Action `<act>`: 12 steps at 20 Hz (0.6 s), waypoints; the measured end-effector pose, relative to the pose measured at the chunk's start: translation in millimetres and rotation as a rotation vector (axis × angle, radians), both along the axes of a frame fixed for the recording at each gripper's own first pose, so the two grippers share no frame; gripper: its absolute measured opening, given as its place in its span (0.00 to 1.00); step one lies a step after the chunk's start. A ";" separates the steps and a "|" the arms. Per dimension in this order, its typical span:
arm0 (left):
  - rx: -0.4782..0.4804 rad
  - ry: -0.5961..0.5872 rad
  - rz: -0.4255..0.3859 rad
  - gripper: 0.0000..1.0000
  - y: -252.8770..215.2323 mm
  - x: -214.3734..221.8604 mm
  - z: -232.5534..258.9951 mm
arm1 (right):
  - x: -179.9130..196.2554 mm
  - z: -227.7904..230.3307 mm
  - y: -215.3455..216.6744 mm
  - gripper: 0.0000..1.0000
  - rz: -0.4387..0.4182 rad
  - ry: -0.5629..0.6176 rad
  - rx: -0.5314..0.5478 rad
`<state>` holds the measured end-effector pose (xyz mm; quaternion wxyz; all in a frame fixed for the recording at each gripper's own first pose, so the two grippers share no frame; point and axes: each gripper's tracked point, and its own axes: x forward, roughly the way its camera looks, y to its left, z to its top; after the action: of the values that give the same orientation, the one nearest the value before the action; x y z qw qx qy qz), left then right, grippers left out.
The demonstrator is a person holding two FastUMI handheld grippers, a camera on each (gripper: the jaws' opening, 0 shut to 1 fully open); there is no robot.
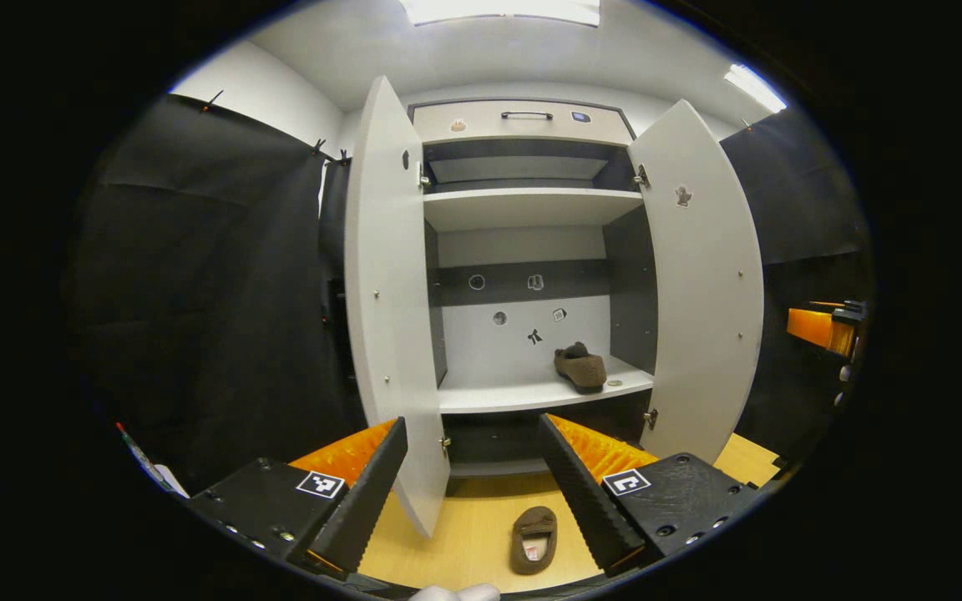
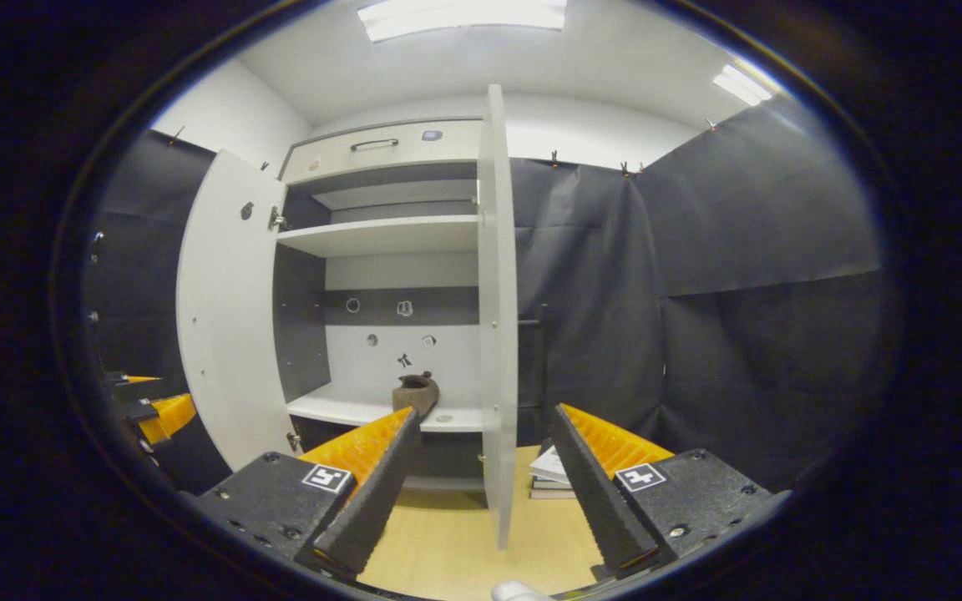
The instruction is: Grab one shoe with the right hand and put it into the shoe cabinet, grab the other shoe with the left hand and put it into the shoe cabinet; then close the right door with the right hand and the left door with the left hand.
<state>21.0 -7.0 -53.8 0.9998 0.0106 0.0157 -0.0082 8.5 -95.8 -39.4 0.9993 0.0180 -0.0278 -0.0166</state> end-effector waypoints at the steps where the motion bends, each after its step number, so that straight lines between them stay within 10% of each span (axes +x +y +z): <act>1: 0.004 0.005 -0.005 0.96 -6.7 4.7 -4.8 | 2.9 -3.2 -7.6 0.99 -0.006 0.006 -0.005; 12: -0.017 0.320 -0.122 0.96 -58.5 42.0 -221.3 | 28.8 -54.6 1.8 1.00 0.106 0.152 0.011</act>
<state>63.0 -65.5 -275.0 0.9822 0.0017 0.1738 -0.0707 37.3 -94.0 -94.0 0.9979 0.0239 0.0494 0.0348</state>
